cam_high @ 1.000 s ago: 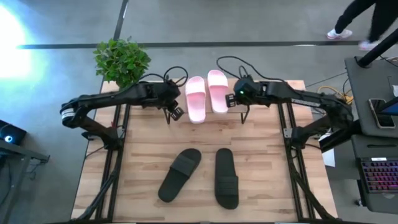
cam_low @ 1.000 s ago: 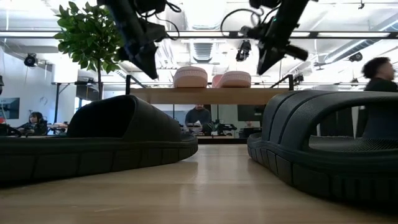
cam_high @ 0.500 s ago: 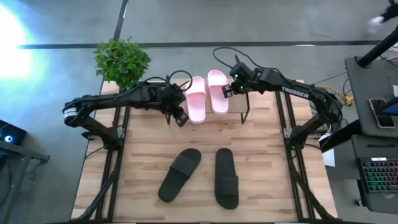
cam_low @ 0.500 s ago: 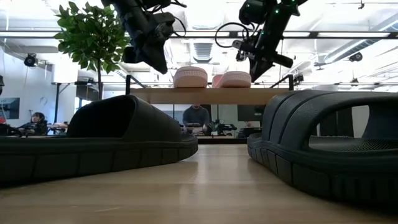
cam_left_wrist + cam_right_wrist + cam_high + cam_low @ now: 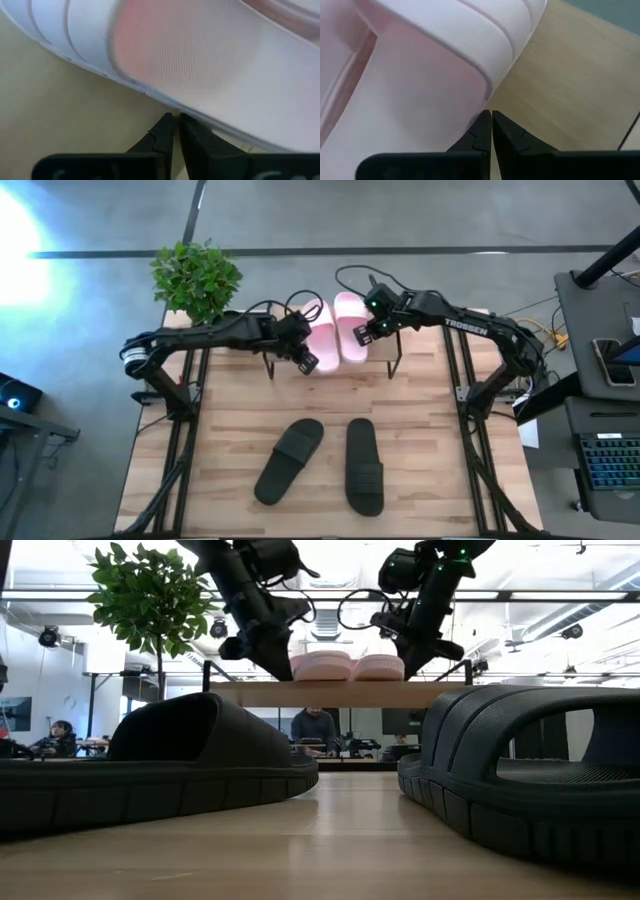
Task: Pick and place slides into the shelf
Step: Adjust the pink slippers on the shelf, then put the left black slipper under the shelf
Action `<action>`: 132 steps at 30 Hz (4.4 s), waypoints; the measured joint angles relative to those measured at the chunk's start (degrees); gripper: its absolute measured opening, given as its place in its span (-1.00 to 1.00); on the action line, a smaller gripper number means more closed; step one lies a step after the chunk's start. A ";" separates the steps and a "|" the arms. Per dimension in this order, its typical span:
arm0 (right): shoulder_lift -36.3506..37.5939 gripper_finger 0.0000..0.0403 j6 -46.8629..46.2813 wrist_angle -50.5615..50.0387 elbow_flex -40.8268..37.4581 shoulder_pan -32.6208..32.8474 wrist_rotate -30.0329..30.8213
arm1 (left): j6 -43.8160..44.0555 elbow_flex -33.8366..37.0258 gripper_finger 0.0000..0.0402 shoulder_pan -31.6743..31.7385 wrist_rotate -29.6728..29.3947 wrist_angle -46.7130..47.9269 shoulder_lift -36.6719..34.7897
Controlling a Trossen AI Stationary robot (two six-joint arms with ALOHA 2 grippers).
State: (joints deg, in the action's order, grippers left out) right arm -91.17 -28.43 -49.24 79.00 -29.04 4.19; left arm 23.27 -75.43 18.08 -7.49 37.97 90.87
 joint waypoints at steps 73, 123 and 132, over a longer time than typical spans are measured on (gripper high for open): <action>4.45 -0.96 3.19 -2.79 0.09 -1.88 4.89 | 13.60 -2.61 -0.92 -13.46 -9.89 -2.64 2.89; -0.63 -0.96 3.15 4.47 -0.07 0.39 6.30 | 2.00 -1.63 -0.92 -16.82 -17.09 7.75 -13.14; 9.19 -0.96 8.53 -2.38 0.00 5.89 7.97 | -0.20 2.18 -0.92 -17.54 -16.62 16.00 -15.22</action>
State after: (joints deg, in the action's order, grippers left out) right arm -81.98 -19.90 -51.61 79.00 -23.14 12.16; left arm 23.07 -73.25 0.54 -24.11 53.97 75.65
